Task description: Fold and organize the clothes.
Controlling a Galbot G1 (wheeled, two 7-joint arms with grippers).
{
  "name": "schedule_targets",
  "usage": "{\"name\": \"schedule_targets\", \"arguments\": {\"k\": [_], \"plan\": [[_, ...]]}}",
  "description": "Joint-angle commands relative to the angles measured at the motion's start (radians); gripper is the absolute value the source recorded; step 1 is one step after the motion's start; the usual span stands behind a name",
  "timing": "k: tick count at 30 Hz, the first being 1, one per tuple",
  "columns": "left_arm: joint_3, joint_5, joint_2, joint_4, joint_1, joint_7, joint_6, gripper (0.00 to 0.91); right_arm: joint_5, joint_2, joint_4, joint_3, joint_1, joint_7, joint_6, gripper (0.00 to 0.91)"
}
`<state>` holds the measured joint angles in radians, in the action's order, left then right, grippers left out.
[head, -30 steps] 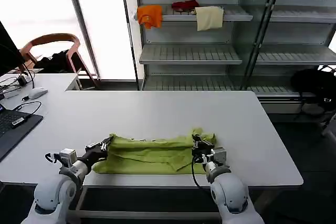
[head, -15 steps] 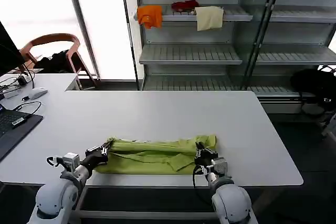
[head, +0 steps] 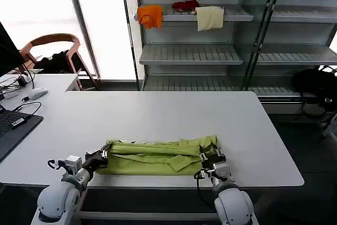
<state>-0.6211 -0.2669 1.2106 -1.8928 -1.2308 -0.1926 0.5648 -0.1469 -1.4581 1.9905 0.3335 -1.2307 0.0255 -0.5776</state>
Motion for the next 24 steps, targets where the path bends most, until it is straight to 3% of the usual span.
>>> {"name": "schedule_targets", "arguments": {"k": [1,3,6,9,24], "plan": [[-0.016,-0.126,0.015,-0.045,-0.019,0.033,-0.051,0.907,0.137,-0.002,0.059,0.014,-0.004,0.003,0.011,0.907],[-0.031,-0.189,0.032,-0.067,-0.03,0.067,-0.071,0.907,0.282,-0.002,0.09,0.034,0.008,0.001,0.085,0.907],[-0.046,-0.221,0.051,-0.104,-0.055,0.102,-0.117,0.907,0.365,0.004,0.103,0.069,0.05,-0.028,0.175,0.907],[-0.054,-0.213,0.063,-0.109,-0.101,0.137,-0.124,0.907,0.412,0.015,0.096,0.112,0.102,-0.041,0.19,0.907],[-0.012,-0.117,0.097,-0.013,-0.137,0.177,-0.166,0.907,0.407,0.013,0.055,0.13,0.135,-0.033,0.172,0.907]]}}
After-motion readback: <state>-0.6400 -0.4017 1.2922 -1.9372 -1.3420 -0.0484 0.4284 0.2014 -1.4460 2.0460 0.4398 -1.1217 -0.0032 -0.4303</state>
